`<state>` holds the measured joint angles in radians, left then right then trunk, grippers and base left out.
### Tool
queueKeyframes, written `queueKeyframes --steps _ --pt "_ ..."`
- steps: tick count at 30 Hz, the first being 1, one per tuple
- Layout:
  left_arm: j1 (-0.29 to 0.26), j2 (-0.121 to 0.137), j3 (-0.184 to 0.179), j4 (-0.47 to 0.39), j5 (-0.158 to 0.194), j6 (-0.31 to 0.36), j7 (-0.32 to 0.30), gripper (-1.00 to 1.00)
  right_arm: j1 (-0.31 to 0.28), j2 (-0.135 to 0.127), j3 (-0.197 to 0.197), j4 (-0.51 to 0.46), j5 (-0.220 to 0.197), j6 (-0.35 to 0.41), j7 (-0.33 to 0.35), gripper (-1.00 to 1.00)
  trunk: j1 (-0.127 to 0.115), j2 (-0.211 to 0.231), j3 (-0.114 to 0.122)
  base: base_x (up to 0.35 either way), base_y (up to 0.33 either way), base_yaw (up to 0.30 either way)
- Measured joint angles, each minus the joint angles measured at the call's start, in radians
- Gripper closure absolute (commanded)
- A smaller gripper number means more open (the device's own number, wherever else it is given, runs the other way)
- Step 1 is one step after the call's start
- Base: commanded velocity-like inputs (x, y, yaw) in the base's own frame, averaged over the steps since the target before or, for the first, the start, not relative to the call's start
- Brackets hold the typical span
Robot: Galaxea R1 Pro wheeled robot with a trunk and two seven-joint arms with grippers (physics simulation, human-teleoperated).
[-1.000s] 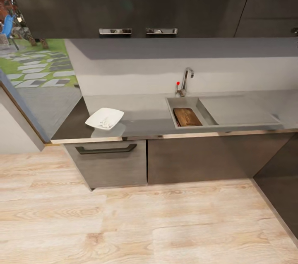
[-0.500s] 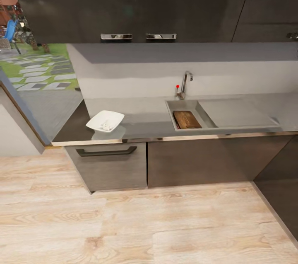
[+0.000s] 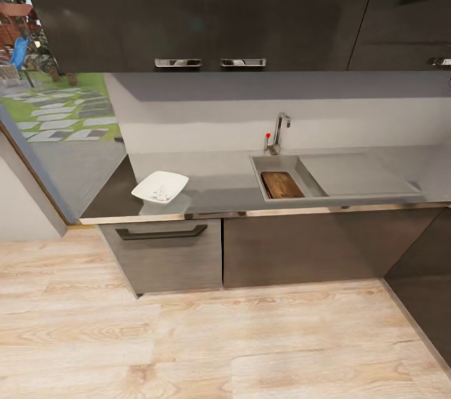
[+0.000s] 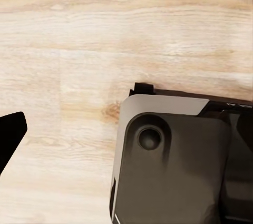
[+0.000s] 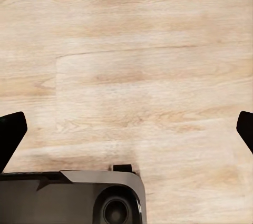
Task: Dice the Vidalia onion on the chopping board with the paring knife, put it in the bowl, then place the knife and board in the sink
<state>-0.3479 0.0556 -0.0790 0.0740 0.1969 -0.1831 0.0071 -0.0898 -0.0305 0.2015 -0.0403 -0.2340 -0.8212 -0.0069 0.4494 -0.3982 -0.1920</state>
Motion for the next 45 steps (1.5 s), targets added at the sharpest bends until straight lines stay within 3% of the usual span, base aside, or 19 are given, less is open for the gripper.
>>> queueKeyframes --steps 45 --pt "0.000 0.000 0.000 0.000 0.000 0.000 0.000 -1.00 0.000 0.000 -0.001 0.000 0.000 0.000 0.000 -1.00 0.000 0.000 0.072 0.000 0.000 0.000"
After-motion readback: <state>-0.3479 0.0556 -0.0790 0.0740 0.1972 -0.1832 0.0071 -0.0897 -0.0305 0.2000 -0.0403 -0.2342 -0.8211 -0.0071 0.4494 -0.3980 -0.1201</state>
